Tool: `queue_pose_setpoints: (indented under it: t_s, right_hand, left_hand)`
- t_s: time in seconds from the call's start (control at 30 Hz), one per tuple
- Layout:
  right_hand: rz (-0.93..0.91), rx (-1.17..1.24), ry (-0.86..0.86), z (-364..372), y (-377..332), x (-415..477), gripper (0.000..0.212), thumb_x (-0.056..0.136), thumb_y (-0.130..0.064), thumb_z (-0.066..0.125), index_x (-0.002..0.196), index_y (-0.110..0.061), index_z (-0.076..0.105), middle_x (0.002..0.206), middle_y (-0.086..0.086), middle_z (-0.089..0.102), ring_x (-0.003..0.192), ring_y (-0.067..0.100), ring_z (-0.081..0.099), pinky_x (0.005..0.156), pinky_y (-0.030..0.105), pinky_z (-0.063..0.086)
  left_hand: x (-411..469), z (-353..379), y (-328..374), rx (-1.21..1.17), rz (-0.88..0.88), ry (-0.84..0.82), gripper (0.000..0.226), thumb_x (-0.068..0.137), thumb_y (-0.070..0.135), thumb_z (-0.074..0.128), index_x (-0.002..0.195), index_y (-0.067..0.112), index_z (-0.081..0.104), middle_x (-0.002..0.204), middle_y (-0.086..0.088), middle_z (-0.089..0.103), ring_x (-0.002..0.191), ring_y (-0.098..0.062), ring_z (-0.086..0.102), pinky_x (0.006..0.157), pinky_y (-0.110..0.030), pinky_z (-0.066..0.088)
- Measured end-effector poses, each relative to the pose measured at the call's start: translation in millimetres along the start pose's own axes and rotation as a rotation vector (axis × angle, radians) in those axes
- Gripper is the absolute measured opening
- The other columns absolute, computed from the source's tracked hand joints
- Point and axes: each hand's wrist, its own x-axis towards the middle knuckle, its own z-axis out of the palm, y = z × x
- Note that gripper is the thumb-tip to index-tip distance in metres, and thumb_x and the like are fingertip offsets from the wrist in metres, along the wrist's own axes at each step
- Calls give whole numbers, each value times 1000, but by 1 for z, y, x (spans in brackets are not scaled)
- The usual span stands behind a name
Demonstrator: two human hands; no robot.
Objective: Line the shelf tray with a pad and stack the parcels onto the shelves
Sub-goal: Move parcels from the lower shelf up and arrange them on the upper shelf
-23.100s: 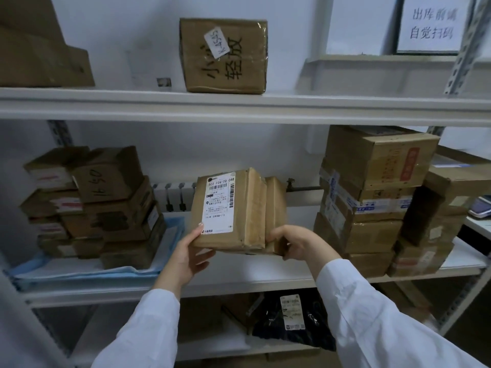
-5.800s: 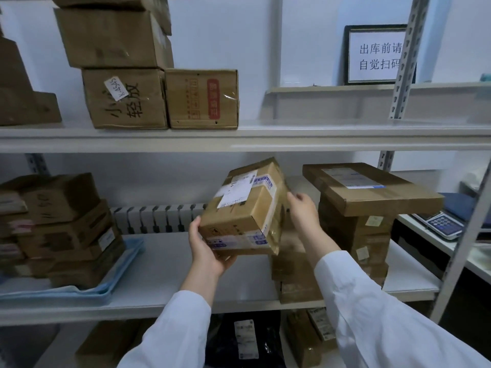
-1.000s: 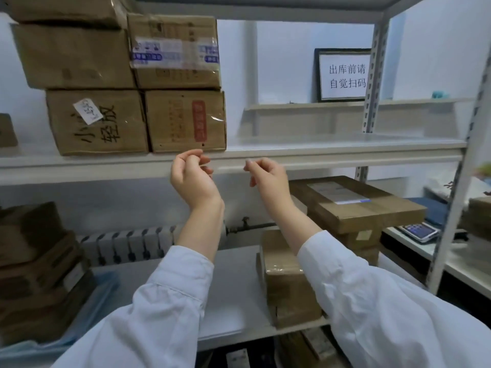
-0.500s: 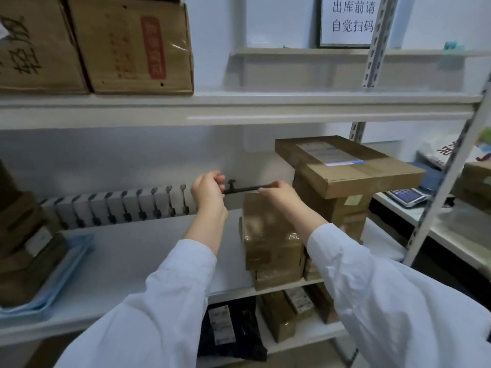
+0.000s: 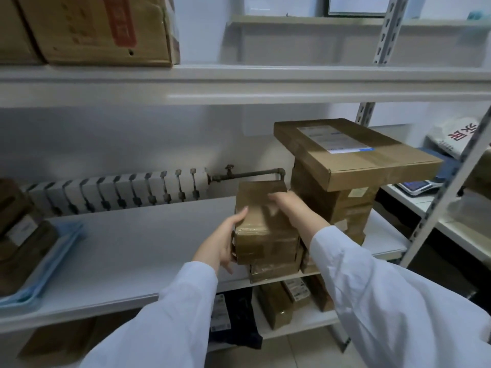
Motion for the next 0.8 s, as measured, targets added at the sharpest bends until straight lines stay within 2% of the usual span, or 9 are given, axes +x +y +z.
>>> queue_pose_setpoints:
  t_s: [0.1,0.17,0.23,0.3,0.43,0.57,0.63,0.73,0.8]
  right_hand:
    - [-45,107,52,2,-4,-2,69,94,-30,55,148,-7,20,141,18,43,119,32,53,97,34,45]
    - [-84,148,89,2,-14,-7,82,91,-29,59,150,-11,6,149,16,32,129,34,43,97,33,42]
    - [-118,180,121,3,-26,-13,85,87,-32,62,150,-14,9,151,14,30,132,36,39,105,43,40]
    - [-149,217,138,4,-37,-21,84,85,-35,63,149,-15,12,150,14,30,131,37,40,105,49,40]
    - [-194,253,132,8,-55,-40,88,85,-44,62,149,-20,7,152,15,24,135,38,33,107,52,34]
    - [-269,326,64,20,-70,-63,90,83,-56,58,150,-22,9,154,12,22,137,40,28,108,52,28]
    - [-323,366,31,28,-78,-81,89,80,-65,53,149,-22,17,152,11,27,136,39,31,108,51,28]
    - [-409,419,-10,39,-85,-105,101,57,-81,47,138,-20,38,140,11,42,125,35,43,105,53,35]
    - [-485,418,18,45,-87,-120,96,51,-83,44,121,-18,50,128,9,50,118,31,48,102,53,38]
  left_hand:
    - [-2,-4,-2,-73,49,-23,78,71,56,69,131,12,47,135,-22,49,126,-44,41,106,-66,18]
    - [-8,-10,2,-156,130,1,60,76,42,70,124,11,52,123,-20,53,117,-41,47,104,-64,29]
    - [-20,-18,6,-225,218,26,48,79,33,69,118,10,54,112,-16,55,106,-36,51,98,-60,41]
    - [-35,-32,9,-272,306,31,34,81,26,68,109,9,56,108,-15,55,100,-33,53,90,-55,48]
    - [-66,-71,11,-248,422,-8,16,83,21,64,97,13,61,101,-11,61,95,-28,58,92,-52,48]
    - [-100,-104,9,-203,471,-11,26,66,18,70,89,12,60,83,-8,63,84,-25,58,83,-49,51]
    - [-117,-118,5,-193,489,-18,32,60,11,73,88,11,60,76,-7,65,81,-25,59,77,-48,54]
    - [-141,-136,-3,-195,515,-47,51,47,15,76,94,8,58,85,-11,63,85,-28,59,79,-51,54]
    - [-156,-146,-9,-194,522,-70,74,32,17,84,99,7,57,89,-14,65,88,-31,60,77,-53,55]
